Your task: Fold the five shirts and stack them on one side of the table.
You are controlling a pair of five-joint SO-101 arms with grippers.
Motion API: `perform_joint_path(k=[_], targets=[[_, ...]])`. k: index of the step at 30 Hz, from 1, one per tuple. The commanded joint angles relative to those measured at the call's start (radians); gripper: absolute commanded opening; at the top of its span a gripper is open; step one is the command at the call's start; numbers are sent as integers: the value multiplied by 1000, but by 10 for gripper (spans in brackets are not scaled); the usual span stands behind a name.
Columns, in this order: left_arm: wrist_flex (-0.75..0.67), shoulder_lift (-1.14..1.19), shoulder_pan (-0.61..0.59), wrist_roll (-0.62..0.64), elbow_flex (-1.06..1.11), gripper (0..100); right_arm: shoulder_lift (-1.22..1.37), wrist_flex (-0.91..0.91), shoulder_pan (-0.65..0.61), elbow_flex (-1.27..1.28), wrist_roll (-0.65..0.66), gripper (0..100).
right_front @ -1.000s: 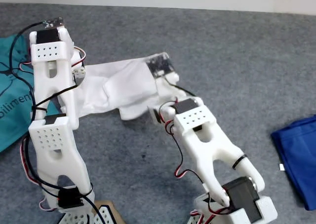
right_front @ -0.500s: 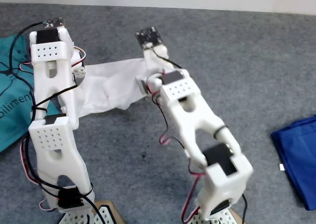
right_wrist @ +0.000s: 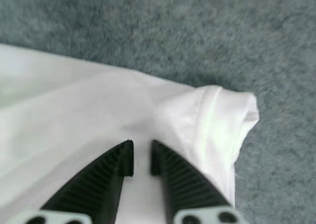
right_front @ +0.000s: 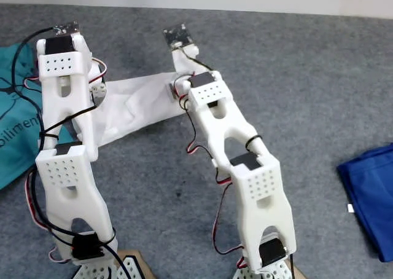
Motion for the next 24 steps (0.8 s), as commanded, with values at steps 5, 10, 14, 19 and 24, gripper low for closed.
perform_joint_path(k=[5, 10, 14, 19, 24], targets=[[5, -71, -16, -9, -36, 6, -27, 189, 2, -203, 49, 194], [5, -71, -18, -9, -36, 6, -27, 406, 5, -404, 49, 179], [5, -71, -18, -9, -38, 6, -24, 615, 15, -613, 48, 24], [5, -71, -18, -11, -38, 6, -16, 883, 15, -796, 15, 6], [5, -73, -18, -9, -39, 6, -27, 946, -19, -710, 8, 8]])
